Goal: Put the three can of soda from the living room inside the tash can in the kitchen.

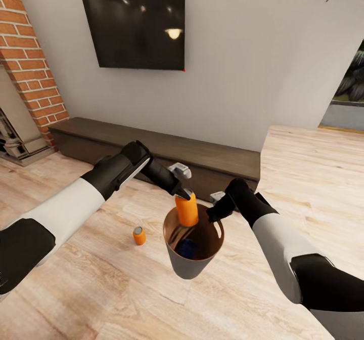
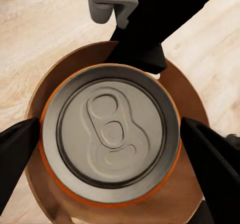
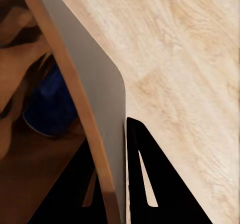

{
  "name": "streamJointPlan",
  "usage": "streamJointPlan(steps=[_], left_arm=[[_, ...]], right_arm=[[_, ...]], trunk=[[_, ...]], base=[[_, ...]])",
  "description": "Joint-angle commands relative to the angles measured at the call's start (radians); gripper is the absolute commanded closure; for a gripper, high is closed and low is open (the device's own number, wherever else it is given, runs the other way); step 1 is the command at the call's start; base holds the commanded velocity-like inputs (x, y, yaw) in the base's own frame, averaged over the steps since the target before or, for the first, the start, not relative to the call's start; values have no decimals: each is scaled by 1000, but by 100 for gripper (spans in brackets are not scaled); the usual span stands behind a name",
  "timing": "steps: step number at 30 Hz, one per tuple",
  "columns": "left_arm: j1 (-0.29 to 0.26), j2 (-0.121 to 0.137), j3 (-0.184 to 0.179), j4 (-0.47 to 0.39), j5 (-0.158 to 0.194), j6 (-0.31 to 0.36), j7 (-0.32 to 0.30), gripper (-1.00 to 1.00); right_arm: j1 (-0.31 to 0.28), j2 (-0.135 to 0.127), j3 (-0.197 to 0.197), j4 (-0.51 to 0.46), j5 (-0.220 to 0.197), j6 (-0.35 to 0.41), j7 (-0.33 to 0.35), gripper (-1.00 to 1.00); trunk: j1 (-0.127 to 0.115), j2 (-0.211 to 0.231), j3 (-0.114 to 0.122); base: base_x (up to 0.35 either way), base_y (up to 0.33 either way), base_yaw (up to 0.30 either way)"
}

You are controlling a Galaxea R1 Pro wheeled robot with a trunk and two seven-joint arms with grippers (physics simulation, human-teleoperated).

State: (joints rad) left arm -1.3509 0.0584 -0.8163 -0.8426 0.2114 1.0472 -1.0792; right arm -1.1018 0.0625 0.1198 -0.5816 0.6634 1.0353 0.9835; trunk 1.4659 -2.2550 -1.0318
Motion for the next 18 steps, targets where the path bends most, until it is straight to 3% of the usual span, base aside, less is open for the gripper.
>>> streamJointPlan(steps=[1,4,5,9,18], left_arm=[[2,-5,0,0,0,0,14,100],[4,-19,0,0,-1,0,40,100],[7,-34,-1,1,-2,0,76,100],[38,-42,-3,0,-3,0,125,100],[102,-45,-65,0,-46,0,144,100]], right_arm=[[-4,2,-2,5,-21,12,0,100],[-11,8,-3,11,-21,12,-10,100],[-21,11,-3,17,-21,12,-15,100],[-33,12,-3,30,-21,12,-18,100],[-52,15,-4,48,-21,12,-20,100]], trunk=[[0,0,0],[0,0,0],[0,0,0],[0,0,0],[0,0,0]], base=[[0,0,0],[0,0,0],[0,0,0],[0,0,0],[0,0,0]])
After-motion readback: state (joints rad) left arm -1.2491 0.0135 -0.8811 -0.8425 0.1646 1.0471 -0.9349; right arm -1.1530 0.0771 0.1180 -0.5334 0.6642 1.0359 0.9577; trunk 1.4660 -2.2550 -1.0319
